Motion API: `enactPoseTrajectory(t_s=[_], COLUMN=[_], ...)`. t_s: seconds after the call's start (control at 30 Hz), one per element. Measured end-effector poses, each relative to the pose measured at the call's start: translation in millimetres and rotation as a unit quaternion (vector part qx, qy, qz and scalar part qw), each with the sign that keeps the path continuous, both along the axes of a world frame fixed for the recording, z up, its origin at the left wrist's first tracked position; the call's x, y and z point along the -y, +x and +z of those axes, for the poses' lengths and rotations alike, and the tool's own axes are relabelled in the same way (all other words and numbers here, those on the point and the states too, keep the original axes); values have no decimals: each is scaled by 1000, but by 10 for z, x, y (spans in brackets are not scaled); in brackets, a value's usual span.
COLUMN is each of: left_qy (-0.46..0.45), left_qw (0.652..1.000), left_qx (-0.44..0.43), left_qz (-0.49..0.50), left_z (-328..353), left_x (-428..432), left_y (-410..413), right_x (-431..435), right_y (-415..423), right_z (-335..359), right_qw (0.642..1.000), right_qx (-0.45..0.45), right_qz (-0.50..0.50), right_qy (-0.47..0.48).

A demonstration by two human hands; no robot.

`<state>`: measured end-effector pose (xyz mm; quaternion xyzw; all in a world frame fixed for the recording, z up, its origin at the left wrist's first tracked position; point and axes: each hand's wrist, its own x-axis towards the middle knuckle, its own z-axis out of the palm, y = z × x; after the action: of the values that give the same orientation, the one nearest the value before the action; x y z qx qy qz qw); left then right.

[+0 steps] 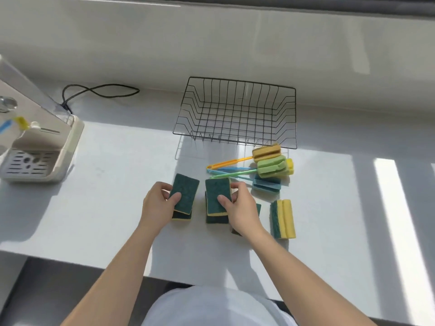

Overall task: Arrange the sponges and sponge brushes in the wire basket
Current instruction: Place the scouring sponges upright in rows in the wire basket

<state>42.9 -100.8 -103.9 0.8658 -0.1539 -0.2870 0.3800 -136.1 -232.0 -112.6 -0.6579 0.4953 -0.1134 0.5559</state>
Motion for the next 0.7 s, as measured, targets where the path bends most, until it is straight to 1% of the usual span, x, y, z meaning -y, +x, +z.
enactPoseTrajectory(t_s=[0.17,0.27,0.5,0.7], left_qy=[-44,-74,-134,-141], left_qw=[998,997,991,988], left_qx=[0,12,-6,-62], left_qz=[33,30,-1,-22], left_z=[201,383,610,453], left_x=[132,384,1270,2175], left_y=[-33,57,430,758], right_x=[233,398,796,1238], right_y=[-35,2,161,316], right_z=[176,326,609,727], right_qw=[998,995,984,976], right_qx=[65,89,135,133], right_qz=[-17,-34,-95,-146], right_qy=[4,-17,-68,-96])
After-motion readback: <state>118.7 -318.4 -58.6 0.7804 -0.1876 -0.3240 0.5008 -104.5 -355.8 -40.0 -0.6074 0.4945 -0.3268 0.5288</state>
